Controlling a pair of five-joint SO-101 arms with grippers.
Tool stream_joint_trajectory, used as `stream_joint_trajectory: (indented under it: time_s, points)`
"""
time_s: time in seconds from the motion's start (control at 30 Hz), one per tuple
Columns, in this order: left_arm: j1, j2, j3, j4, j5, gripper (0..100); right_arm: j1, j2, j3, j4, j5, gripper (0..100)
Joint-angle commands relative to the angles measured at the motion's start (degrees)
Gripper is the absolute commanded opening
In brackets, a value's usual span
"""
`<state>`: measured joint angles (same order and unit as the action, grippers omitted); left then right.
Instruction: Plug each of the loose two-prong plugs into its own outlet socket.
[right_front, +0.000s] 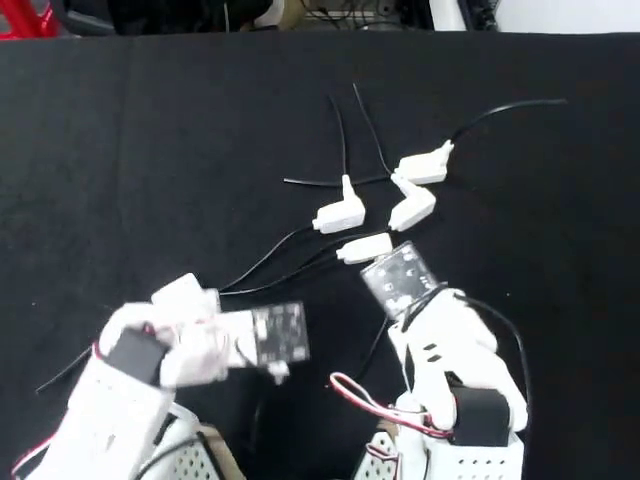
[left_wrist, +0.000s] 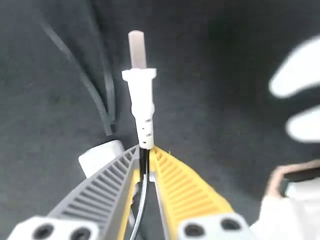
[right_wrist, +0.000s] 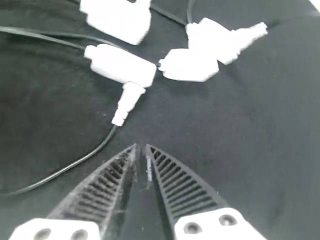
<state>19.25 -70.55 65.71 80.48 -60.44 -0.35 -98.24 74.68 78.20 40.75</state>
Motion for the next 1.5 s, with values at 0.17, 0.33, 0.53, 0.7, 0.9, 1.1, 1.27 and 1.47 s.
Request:
stream_joint_trajectory:
  time_s: [0.17, 0.33, 0.53, 0.7, 0.9, 1.1, 1.27, 1.47]
  points:
    - [7.9, -19.9, 13.4, -2.6, 15.4, 11, -13.2, 3.8, -4.3, 1.8, 13.8, 1.5]
    - [2.9, -22.2, 13.4, -2.5, 14.3, 30, -15.5, 18.2, -11.1, 1.5, 17.3, 1.3]
    - [-7.7, -28.5, 12.1, -2.5, 18.1, 30, -16.9, 38.5, -28.8, 2.8, 17.6, 1.3]
    - [-24.3, -34.5, 7.4, -1.3, 27.4, 30, -22.8, 47.8, -36.9, 8.9, 20.6, 1.3]
    - [-39.2, -33.9, 7.2, -3.5, 34.5, 30, -31.2, 49.8, -37.1, 8.8, 20.7, 1.4]
    - [-49.9, -33.8, 10.9, -10.7, 42.3, 20, -43.3, 52.1, -32.3, 7.0, 20.7, 1.5]
    - [-56.0, -33.8, 14.8, -15.4, 44.7, 18, -51.3, 61.2, -22.0, -6.6, 20.7, 1.6]
    - [-57.6, -33.8, 16.7, -15.3, 43.6, 19, -55.6, 64.4, -20.2, -11.3, 18.6, 1.6]
